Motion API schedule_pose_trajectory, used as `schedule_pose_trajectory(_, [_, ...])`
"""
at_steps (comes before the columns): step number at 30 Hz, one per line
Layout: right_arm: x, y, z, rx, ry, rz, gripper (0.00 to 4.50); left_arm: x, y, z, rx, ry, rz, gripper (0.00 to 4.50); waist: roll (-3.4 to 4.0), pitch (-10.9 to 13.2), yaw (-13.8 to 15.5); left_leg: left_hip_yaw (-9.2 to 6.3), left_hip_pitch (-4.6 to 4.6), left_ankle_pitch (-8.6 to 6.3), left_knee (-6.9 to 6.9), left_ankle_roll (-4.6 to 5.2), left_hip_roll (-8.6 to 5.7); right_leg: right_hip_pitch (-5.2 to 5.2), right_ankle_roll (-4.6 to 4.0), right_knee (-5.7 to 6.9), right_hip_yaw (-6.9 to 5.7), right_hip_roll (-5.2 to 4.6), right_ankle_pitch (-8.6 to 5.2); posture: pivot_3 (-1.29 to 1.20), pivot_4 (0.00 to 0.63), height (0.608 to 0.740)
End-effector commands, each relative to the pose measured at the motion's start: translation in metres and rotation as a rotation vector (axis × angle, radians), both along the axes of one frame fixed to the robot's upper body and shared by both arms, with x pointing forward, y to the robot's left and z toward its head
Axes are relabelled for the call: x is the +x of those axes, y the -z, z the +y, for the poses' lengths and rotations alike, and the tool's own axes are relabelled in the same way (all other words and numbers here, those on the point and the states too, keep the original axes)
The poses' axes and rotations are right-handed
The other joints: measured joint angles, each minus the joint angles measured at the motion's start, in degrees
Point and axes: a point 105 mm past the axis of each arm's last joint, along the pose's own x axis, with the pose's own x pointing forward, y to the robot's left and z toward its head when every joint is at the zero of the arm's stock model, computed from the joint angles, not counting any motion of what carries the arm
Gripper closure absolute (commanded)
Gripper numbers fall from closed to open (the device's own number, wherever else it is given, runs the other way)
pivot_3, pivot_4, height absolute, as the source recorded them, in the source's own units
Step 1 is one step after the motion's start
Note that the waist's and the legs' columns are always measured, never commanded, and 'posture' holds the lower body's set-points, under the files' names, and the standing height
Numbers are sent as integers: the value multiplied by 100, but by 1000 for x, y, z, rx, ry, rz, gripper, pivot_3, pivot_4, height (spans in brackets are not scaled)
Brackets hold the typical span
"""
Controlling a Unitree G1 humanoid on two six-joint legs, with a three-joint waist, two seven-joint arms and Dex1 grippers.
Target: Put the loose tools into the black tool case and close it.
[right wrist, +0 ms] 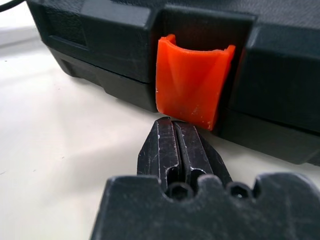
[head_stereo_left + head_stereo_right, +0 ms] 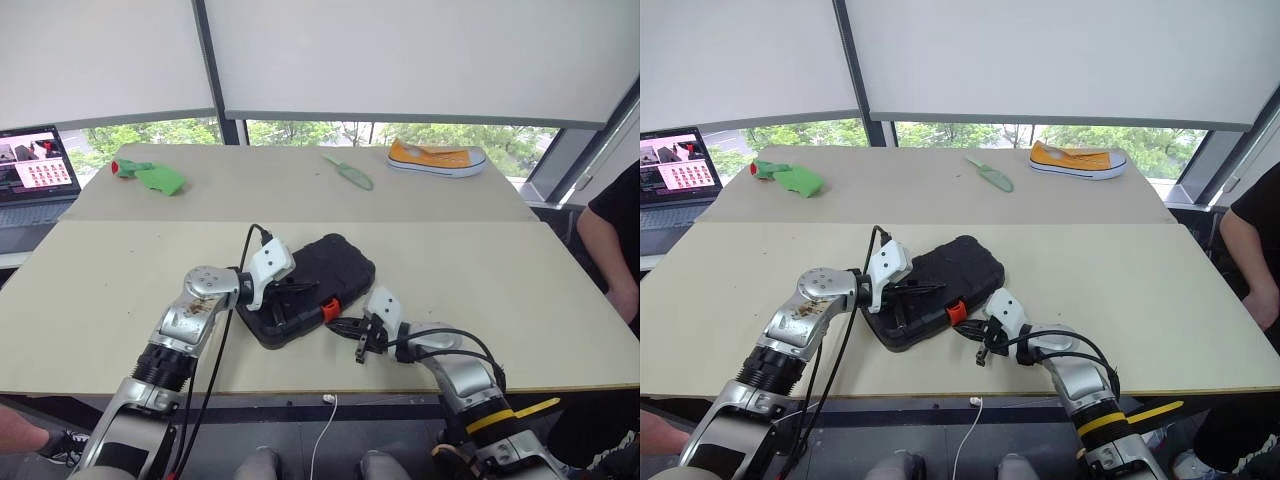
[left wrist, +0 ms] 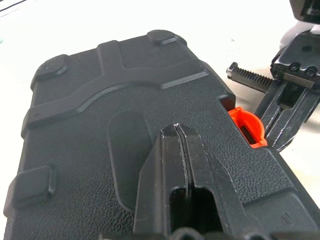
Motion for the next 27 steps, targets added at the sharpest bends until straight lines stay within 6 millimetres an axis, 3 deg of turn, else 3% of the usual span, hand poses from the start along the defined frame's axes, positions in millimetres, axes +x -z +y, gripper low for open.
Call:
schedule_pose_trajectory(1, [7, -39, 6, 59, -20, -133, 4478, -13, 50, 12, 86, -39, 184, 4500, 0, 0, -9, 0, 0, 0, -2, 0, 1, -1, 0, 0, 0, 0, 0, 0, 150, 740])
schedule_pose_trajectory(7, [-10, -35, -6, -13, -76, -94, 4478, -16, 53, 15, 81, -52, 194, 4500, 0, 0, -18, 0, -2, -1, -8, -1, 0, -3, 3, -2, 1, 0, -2, 0, 150, 740])
schedule_pose_trajectory(12, [-12, -33, -15, -37, -63, -87, 4478, -18, 54, 14, 74, -52, 195, 4500, 0, -2, -12, 0, 6, -6, -19, -3, 0, 0, -3, -4, 0, 0, -18, 0, 150, 740])
schedule_pose_trajectory(27, [-2, -34, 6, 16, -58, -82, 4478, -17, 58, 14, 79, -55, 211, 4500, 0, -2, -49, 0, 16, -8, -23, -4, 2, 2, -6, -5, 1, 0, -19, 0, 150, 740])
